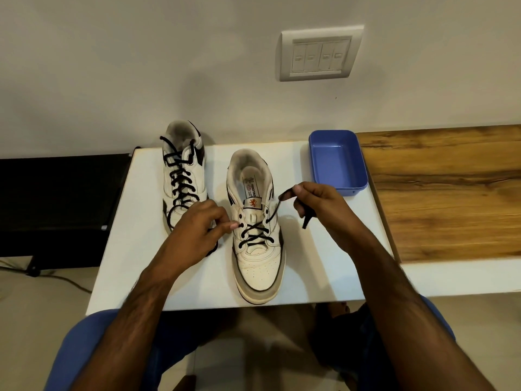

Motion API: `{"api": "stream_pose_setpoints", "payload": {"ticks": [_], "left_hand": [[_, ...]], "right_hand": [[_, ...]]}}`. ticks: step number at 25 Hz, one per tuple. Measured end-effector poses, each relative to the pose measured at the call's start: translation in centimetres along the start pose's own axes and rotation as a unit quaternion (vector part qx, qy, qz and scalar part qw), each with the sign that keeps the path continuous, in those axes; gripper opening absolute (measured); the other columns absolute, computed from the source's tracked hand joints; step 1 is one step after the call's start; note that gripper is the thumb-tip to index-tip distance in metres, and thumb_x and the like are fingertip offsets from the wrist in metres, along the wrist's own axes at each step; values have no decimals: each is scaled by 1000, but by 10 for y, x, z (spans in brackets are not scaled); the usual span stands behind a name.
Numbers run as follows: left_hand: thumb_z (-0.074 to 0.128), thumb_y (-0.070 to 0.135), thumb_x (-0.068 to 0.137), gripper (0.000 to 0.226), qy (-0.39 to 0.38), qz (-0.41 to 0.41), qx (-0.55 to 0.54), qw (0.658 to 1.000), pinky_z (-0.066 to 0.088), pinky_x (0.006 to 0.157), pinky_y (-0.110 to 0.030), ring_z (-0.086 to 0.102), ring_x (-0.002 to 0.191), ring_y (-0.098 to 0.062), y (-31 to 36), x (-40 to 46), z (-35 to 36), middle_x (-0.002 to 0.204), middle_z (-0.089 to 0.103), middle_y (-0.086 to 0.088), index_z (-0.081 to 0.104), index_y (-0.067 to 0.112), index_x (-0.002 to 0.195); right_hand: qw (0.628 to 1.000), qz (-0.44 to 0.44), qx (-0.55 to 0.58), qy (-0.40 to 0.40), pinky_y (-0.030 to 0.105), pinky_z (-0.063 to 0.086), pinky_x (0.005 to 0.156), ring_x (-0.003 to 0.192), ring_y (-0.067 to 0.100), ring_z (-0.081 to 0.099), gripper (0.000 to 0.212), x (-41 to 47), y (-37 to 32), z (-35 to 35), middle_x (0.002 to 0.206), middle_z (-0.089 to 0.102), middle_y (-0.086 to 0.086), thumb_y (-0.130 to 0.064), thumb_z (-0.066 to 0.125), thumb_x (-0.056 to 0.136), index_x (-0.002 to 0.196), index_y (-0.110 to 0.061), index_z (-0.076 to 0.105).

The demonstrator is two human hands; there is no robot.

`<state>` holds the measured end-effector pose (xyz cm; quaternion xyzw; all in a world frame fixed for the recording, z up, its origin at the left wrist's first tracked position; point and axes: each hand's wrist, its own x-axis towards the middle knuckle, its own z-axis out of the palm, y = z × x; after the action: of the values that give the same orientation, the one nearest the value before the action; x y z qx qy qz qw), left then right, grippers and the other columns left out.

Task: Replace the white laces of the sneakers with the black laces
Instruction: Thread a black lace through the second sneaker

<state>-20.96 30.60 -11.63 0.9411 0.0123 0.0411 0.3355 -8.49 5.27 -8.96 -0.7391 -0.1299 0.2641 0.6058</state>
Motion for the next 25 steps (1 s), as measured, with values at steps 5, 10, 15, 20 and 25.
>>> {"api": "stream_pose_setpoints", "payload": {"ticks": [5,10,15,20,25], "left_hand": [[67,38,90,22,-11,10,35,999,33,69,-23,47,80,-5,-3,0,-11,77,51,15,55,34,72],[48,62,92,27,-30,34,72,996,32,66,-25,44,78,1,-6,-2,-13,73,46,20,41,46,71],[53,49,93,22,-36,29,-36,998,47,77,-31,60,89,-9,-7,-1,-12,92,64,14,60,32,80],[66,16,96,20,-58,-37,-151,986,52,93,-41,66,107,-13,-6,-6,-15,105,72,10,62,19,77],[62,20,97,17,-87,-44,-173,980,53,94,-50,69,104,-20,1,-6,-14,111,74,12,64,24,80]], "right_hand": [[992,68,-21,100,26,40,60,65,11,48,35,3,7,-3,70,54,3,-26,47,107,82,-12,67],[990,92,-10,108,29,43,68,67,15,50,36,4,8,-11,68,57,3,-26,48,106,79,-11,66],[988,71,-31,135,34,45,72,71,18,55,37,4,10,-5,70,60,5,-27,46,107,78,-13,65],[999,26,22,33,37,51,91,95,25,72,36,-1,2,1,94,76,12,-25,47,106,79,-7,62],[990,31,137,-29,38,52,95,104,31,72,36,-3,-5,2,108,74,21,-20,39,108,78,-6,52]]}}
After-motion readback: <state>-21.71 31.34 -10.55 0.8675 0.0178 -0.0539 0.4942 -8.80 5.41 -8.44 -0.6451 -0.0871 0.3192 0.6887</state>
